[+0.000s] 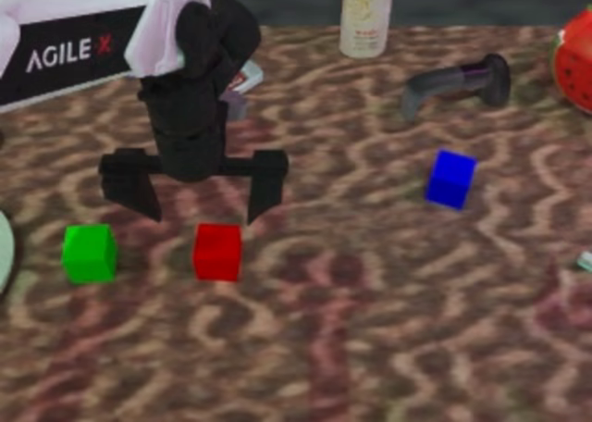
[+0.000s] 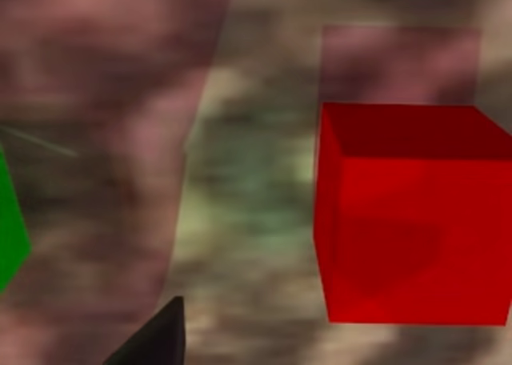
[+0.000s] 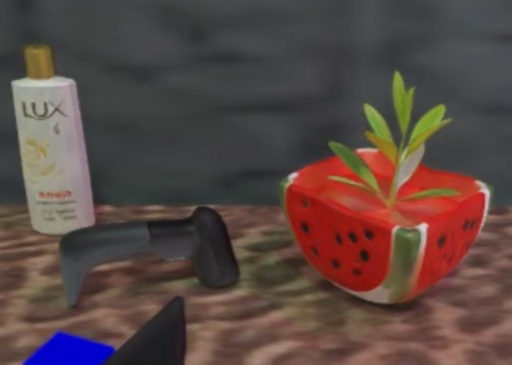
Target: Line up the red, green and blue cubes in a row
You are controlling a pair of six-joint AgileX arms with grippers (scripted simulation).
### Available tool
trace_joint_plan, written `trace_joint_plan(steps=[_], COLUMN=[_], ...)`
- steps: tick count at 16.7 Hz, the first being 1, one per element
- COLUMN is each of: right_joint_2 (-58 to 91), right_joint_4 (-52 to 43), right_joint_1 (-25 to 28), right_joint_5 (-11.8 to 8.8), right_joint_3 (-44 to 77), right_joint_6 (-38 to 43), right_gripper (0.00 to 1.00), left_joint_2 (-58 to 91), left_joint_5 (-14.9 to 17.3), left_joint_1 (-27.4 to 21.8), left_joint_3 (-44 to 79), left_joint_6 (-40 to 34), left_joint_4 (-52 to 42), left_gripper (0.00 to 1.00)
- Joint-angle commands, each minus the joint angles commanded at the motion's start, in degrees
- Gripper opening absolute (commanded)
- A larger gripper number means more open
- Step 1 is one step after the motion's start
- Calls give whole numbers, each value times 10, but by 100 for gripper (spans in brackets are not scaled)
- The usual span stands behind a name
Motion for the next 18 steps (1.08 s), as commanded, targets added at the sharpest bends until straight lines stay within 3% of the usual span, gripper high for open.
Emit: trace_joint_plan(steps=[4, 10, 15, 18], right_joint_2=[0, 0, 0, 0], right_joint_4=[0, 0, 0, 0], right_joint_1=[0, 0, 0, 0], right_joint_5=[0, 0, 0, 0], right_joint_3=[0, 0, 0, 0], right_joint_6=[0, 0, 0, 0], right_gripper=[100, 100, 100, 100], left_joint_2=[11, 73, 80, 80], left_joint_5=[0, 1, 1, 1], left_joint_1=[2, 1, 1, 1], left_joint_3=[-16, -86, -93, -93], left_joint_6=[2, 2, 2, 2], left_joint_4=[25, 162, 173, 173], left_gripper=[100, 100, 100, 77])
